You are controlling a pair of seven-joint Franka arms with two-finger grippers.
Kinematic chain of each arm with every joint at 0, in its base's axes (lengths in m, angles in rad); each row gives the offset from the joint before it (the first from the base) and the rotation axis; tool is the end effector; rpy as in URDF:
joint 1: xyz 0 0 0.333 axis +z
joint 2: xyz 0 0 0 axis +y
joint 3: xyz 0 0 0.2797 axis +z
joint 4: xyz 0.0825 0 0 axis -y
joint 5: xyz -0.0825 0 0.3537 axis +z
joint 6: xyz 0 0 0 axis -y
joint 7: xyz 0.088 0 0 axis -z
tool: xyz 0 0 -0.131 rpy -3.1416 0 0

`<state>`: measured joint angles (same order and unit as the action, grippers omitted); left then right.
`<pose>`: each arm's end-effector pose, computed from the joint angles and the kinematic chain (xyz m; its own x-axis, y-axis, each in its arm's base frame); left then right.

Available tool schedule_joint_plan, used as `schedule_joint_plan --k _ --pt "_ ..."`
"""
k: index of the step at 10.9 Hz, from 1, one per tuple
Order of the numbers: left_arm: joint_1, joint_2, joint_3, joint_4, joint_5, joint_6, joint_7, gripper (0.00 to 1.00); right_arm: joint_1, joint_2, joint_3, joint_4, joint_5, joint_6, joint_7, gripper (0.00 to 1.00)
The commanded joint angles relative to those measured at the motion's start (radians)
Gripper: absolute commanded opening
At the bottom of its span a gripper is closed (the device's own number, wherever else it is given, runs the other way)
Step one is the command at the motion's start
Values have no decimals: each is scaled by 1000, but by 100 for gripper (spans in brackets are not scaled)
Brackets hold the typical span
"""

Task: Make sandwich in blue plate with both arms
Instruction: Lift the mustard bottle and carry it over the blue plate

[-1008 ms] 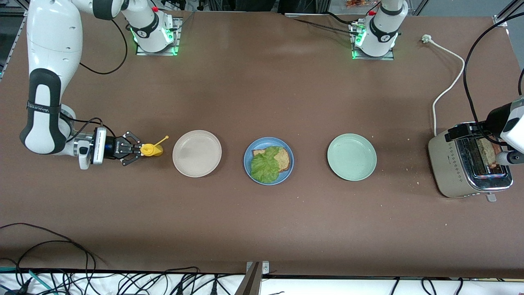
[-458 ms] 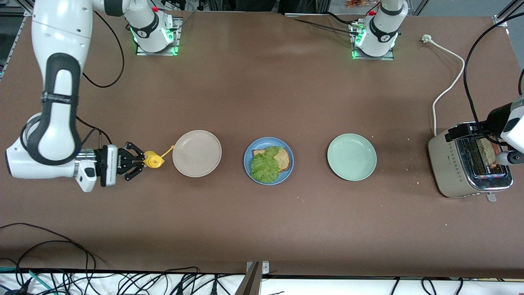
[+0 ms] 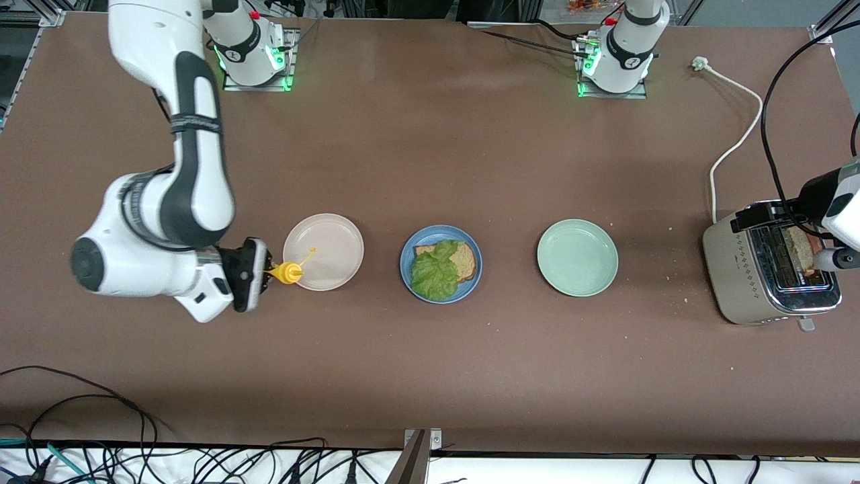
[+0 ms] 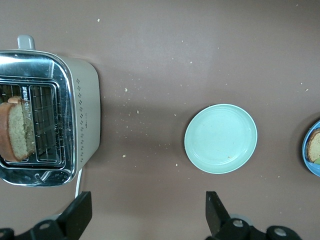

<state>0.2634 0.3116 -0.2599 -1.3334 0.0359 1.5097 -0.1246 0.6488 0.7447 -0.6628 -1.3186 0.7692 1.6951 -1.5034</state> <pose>0.5908 0.0267 0.4933 0.9828 0.1318 -0.1293 0.1364 -0.9903 0.0272 0.6400 0.1610 0.3048 0.2011 0.9408 0.2729 0.9614 -0.1362 -0.2389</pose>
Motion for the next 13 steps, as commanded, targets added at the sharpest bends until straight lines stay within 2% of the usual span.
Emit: schedule_joint_plan --k 1,2,7,9,13 --pt "3 -3 -4 3 19 -13 17 100 145 12 -6 76 -225 87 167 2" --pt "3 -3 -4 3 19 -13 16 100 197 16 -9 76 -264 134 210 2" --pt "3 -3 -4 3 19 -13 17 100 426 50 -6 78 -673 195 460 3" --pt "3 -3 -4 3 21 -13 16 100 492 83 -6 78 -778 190 518 3" --pt "3 -5 -4 3 21 -13 16 100 580 128 -6 73 -922 173 600 3"
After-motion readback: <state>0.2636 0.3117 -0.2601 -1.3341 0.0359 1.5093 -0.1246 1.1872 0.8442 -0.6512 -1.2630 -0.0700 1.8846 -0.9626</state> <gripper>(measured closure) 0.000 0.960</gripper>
